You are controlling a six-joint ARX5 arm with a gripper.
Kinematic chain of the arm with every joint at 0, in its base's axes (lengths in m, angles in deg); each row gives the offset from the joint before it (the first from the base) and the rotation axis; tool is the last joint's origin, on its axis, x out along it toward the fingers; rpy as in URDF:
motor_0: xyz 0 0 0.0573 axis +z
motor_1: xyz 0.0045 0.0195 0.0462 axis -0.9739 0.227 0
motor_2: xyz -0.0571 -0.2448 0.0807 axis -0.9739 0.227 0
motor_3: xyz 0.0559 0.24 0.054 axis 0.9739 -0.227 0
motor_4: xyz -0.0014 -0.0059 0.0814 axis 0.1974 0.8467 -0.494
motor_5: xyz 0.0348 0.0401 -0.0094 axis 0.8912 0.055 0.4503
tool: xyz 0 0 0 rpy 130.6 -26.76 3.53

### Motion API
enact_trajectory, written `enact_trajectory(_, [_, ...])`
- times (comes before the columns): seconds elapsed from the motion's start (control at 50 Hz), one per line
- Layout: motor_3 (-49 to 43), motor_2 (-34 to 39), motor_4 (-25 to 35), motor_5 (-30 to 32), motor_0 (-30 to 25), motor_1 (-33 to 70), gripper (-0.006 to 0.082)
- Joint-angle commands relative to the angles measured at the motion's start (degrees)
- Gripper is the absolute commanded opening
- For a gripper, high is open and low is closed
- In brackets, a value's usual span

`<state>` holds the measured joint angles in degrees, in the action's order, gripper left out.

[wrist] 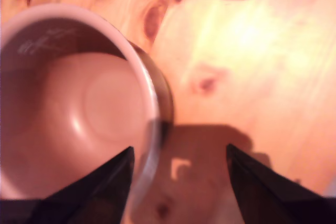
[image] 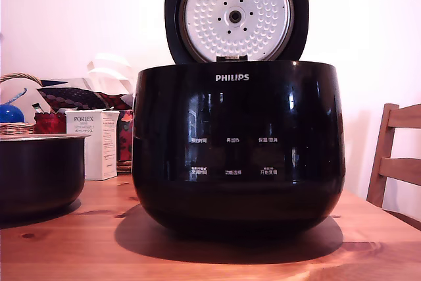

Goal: Pick up the metallic pot next to the rice cooker

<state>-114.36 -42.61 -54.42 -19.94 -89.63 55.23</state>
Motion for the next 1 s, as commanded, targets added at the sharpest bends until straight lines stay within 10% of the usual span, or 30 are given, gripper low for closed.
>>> enact_trajectory(0.0, [1.7,0.3,0.0,1.0,-0.1,2.2,0.0512])
enact_trajectory(0.46, [6.2,0.3,-1.5,2.8,0.7,12.9,0.0471])
enact_trajectory(0.98, [7.4,0.3,-1.9,3.2,1.1,13.2,0.0158])
